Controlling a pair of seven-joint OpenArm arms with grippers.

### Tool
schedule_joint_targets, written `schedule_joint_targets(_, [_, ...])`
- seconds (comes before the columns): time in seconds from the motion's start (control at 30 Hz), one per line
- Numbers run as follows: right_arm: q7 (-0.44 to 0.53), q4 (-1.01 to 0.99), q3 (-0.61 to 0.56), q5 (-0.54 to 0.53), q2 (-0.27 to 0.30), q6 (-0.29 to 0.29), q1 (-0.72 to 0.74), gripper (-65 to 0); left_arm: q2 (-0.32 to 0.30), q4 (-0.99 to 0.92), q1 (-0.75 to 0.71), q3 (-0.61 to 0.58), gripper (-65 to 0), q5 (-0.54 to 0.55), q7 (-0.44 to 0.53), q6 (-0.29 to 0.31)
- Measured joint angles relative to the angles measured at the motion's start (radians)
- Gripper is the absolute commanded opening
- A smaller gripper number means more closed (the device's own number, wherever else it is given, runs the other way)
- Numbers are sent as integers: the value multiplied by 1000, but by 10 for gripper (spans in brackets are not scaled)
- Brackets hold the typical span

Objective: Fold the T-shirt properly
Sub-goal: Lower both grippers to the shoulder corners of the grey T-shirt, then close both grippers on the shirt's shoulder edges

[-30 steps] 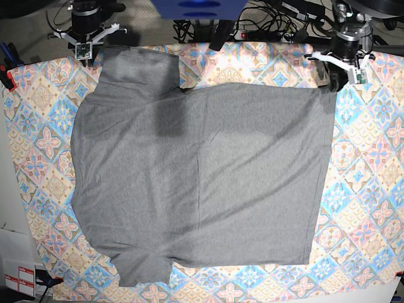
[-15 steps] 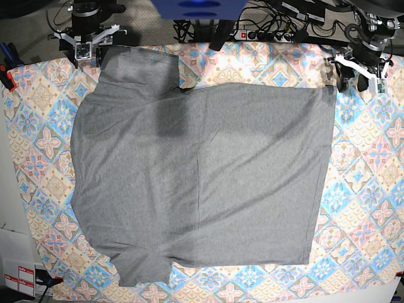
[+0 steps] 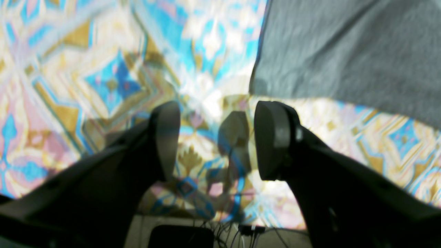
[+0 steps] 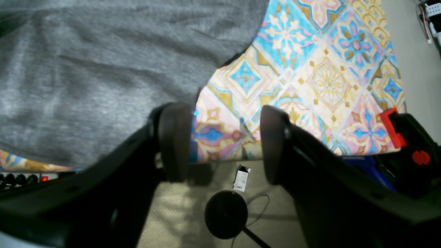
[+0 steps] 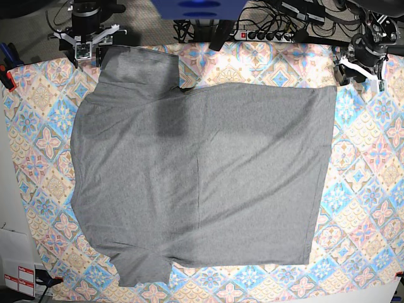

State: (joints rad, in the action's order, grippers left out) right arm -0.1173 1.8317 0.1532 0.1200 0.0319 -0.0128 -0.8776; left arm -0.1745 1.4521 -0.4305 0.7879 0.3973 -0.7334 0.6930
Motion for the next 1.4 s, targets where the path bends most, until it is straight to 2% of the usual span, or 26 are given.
schedule_joint_targets(0.07, [0, 0, 0, 0, -1, 0, 0, -325, 1, -2, 16, 0, -313, -4, -5, 0])
schedule_joint_targets(0.2, [0, 0, 0, 0, 1, 1, 0, -325, 1, -2, 53, -3, -313, -4, -86, 0])
schedule_joint_targets(0.3, [0, 0, 0, 0, 0, 0, 0, -325, 3, -2, 87, -5, -313, -4, -99, 0])
schedule_joint_targets(0.5, [0, 0, 2, 0, -1, 0, -1, -325, 5, -6, 149, -6, -313, -14, -198, 0])
schedule_joint_targets(0.57, [0, 0, 2, 0, 0, 0, 0, -325, -5, -50, 169, -41, -313, -15, -211, 0])
schedule_joint_targets(0.7, [0, 0, 2, 0, 0, -1, 0, -325, -18, -150, 195, -78, -313, 19, -167, 4])
schedule_joint_targets(0.87, [0, -2, 5, 0, -1, 2, -1, -325, -24, -156, 192, -160, -313, 23, -100, -7])
schedule_joint_targets(1.1, [0, -6, 0, 0, 0, 2, 0, -325, -24, -156, 195, -190, -313, 31, -96, -8])
schedule_joint_targets(1.23, [-3, -6, -61, 0, 18, 2, -1, -325, -22, -156, 188, -190, -313, 29, -87, -8])
schedule_joint_targets(1.3, [-40, -11, -103, 0, 35, 0, 1, -323, -22, -156, 180, -191, -313, 37, -84, -4])
schedule_joint_targets(1.4, [-169, -19, -120, -2, 31, -6, 48, -321, -22, -156, 178, -191, -313, 42, -81, -5])
